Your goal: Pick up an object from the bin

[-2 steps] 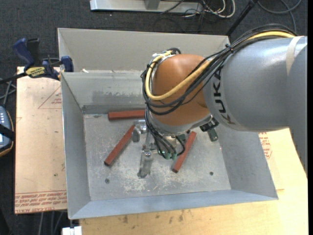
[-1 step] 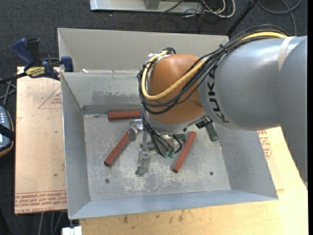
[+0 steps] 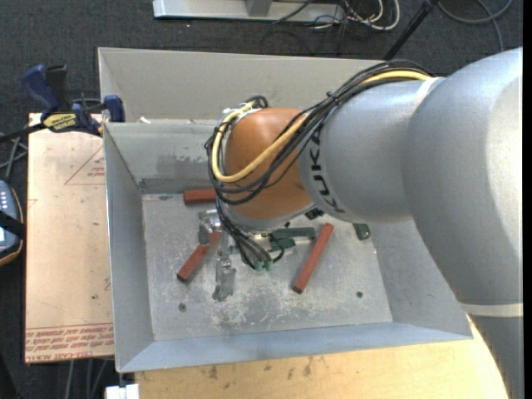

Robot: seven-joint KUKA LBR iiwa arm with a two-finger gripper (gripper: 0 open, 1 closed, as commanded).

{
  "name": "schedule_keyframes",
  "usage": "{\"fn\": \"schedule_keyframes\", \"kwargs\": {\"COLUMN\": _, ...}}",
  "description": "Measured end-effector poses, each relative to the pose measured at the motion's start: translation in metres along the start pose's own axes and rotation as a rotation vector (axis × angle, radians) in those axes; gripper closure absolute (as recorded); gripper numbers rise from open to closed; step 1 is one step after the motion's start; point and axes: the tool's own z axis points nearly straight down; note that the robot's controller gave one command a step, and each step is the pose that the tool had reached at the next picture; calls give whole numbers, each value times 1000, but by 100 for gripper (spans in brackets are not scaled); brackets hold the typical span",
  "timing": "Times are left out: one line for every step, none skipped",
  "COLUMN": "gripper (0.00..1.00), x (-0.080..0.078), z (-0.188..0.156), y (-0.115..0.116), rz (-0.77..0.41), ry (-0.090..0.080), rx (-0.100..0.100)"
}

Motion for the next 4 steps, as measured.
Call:
{"fn": "schedule_keyframes", "kwargs": {"gripper": 0, "x": 9, "z": 30, "y": -4, "rz": 192, "ry": 9, "rx": 2}}
{"fn": "schedule_keyframes", "kwargs": {"gripper": 0, "x": -12, "z": 40, "y": 5, "rz": 254, "ry": 4, "rx": 1}}
{"fn": "schedule_keyframes", "kwargs": {"gripper": 100, "x": -63, "z": 50, "y": 30, "rz": -34, "ry": 3, "rx": -1}}
{"fn": "schedule_keyframes", "kwargs": {"gripper": 100, "x": -63, "z": 50, "y": 30, "rz": -34, "ry": 3, "rx": -1}}
